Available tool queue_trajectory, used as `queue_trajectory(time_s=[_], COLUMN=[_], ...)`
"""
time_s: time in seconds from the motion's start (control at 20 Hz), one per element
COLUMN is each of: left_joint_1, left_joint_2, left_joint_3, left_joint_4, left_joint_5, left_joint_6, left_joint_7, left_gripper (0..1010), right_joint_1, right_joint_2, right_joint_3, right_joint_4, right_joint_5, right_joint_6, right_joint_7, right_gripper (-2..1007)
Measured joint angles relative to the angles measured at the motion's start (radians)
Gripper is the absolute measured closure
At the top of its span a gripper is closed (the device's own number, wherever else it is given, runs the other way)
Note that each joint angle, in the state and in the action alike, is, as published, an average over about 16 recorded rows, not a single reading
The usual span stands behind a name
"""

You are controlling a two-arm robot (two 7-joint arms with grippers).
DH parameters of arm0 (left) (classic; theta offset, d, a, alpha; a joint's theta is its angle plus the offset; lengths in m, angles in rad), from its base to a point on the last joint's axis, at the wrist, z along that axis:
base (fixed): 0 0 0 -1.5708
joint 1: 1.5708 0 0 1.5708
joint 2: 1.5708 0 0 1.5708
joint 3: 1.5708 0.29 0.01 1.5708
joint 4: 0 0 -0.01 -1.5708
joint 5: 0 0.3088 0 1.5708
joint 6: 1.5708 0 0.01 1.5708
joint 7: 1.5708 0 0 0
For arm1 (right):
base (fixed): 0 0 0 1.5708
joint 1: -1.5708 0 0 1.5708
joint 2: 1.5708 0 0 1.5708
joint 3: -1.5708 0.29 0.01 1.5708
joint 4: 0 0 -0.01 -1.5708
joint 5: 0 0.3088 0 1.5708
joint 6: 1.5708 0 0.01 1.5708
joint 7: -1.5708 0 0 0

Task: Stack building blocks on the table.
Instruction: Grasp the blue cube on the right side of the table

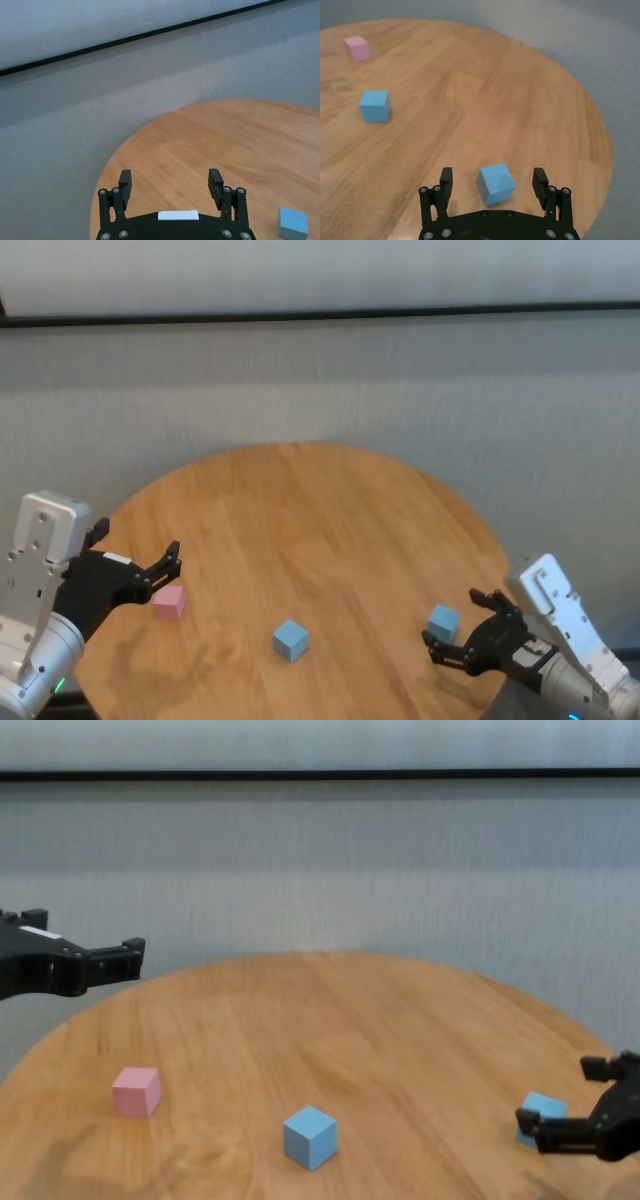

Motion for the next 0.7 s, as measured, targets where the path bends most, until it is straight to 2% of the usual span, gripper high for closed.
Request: queue_trajectory(time_s=[0.35,0.7], left_joint_1=[-0.003,-0.004], left_joint_2=[0.002,0.003], left_joint_3=[0.003,0.004], left_joint_4=[0.001,0.001], left_joint_5=[-0.008,-0.012], left_joint_6=[0.006,0.009], left_joint_7=[-0.007,-0.010], left_gripper=[7,7], right_joint_1=[0.029,0.045], right_joint_2=[-0.014,-0.028], right_joint_3=[-0.020,-0.014], right_joint_4=[0.037,0.072], right_joint_5=[-0.027,-0.043], right_joint_6=[0.034,0.044], right_joint_7=[0.049,0.075], right_gripper=[1,0])
